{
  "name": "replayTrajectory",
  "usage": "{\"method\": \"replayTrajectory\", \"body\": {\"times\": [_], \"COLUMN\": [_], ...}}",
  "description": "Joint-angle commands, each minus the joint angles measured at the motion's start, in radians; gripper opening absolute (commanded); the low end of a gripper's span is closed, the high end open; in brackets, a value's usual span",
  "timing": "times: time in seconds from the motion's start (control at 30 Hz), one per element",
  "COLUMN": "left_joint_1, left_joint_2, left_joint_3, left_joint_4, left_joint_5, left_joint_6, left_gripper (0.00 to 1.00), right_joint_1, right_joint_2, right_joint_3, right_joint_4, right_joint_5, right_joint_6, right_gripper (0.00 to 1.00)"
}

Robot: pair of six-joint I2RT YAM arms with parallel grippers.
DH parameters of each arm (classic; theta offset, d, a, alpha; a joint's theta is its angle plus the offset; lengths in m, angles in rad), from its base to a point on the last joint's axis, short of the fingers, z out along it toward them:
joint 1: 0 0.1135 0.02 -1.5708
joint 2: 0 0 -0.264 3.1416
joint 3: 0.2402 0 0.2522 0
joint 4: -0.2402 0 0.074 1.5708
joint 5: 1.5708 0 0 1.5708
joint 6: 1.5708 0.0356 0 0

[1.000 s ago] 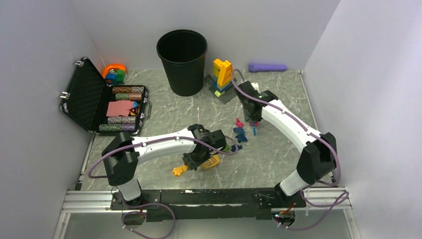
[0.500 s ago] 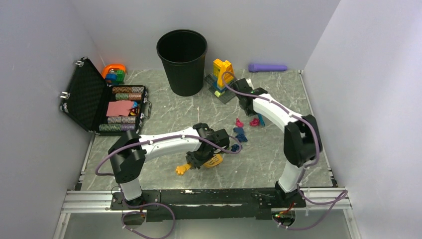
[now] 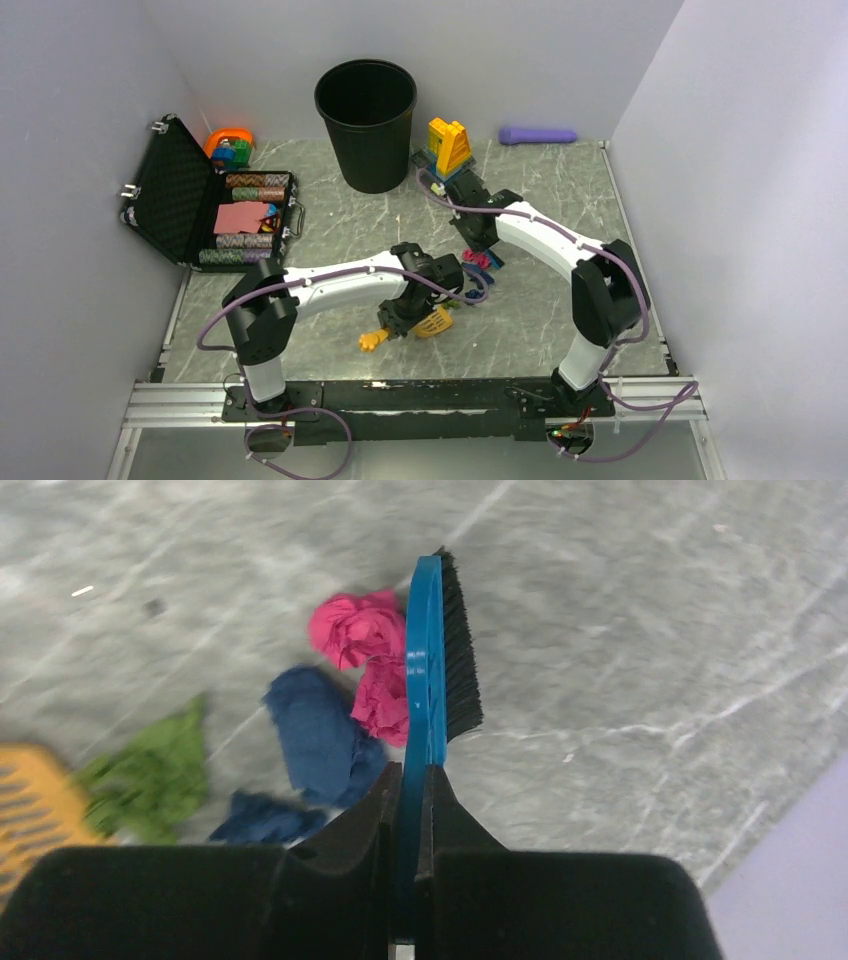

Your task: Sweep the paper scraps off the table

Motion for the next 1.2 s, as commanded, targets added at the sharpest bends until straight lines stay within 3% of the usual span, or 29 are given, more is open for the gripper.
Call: {"method": "replayTrajectory", "body": {"times": [0.0,0.4,0.87,1.03,1.17], "left_joint_1": [0.033,0.064,0.087,0.088,0.089], "left_joint_2": [0.002,0.063,0.035,0.008,-0.003], "left_joint_3": [0.042,0.082,0.032,-0.01,-0.041], "left_joint_4": [-0.008,0.007,0.091,0.133,0.16], "left_joint_5": [0.044,0.059,0.017,-0.006,-0.034], "left_joint_6": [0.016,0.046,0.07,0.08,0.072], "left_gripper": [0.0,0.0,0.0,0.0,0.0], "right_joint_1": [0.065,0.14,0.151,0.141,0.137], "right_joint_2": [-0.077,-0.153,-0.282,-0.288,-0.299], "right_joint_3": [-0.041,-0.158,-0.166,-0.138,-0.093], "right_joint_4": [-0.043,0.03,0.11,0.081,0.017], "right_joint_5": [-0.188,-0.426,-0.731,-0.797,-0.758], "right_joint_6": [0.043,0.144,0.168,0.183,0.188], "right_gripper": [0.0,0.0,0.0,0.0,0.0]}}
